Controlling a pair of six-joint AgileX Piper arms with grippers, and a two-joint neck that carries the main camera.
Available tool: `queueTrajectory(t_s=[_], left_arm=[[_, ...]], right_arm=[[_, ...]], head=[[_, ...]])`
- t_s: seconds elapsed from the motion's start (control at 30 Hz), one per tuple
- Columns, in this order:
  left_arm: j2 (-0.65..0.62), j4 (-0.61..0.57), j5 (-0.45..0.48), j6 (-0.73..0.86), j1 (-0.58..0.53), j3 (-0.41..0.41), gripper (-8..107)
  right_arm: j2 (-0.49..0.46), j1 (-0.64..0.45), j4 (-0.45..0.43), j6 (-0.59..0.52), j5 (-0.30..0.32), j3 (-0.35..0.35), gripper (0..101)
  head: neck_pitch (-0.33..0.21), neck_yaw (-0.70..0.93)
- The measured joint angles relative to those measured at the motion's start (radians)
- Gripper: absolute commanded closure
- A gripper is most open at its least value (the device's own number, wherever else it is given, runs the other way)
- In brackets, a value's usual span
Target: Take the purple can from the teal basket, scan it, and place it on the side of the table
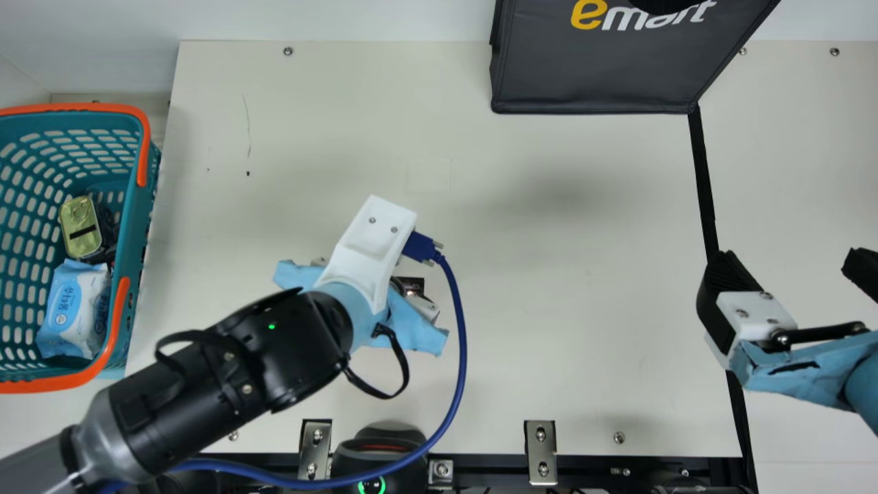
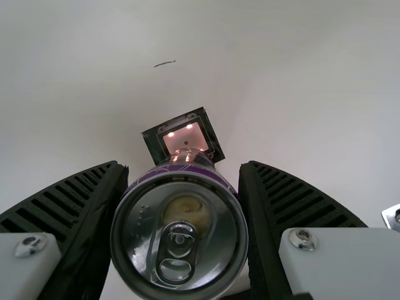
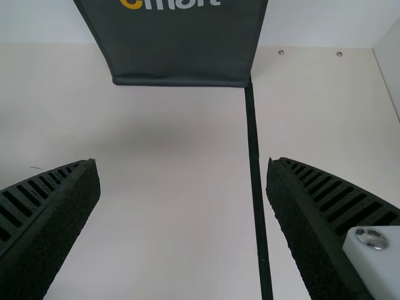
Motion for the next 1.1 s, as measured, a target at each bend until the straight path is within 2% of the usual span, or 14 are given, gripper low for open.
queueTrajectory(t_s=[0.47,1.1], left_arm=[[-0.075,-0.165,-0.038,0.421,0.119,0.060,107],[-0.097,-0.379,-0.011,0.961,0.200,0.057,107]], right_arm=[[0.000,0.000,0.000,0.000,0.000,0.000,6],[0.000,0.000,0.000,0.000,-0.001,0.000,6]], head=[[0.000,0.000],[0.000,0.000]])
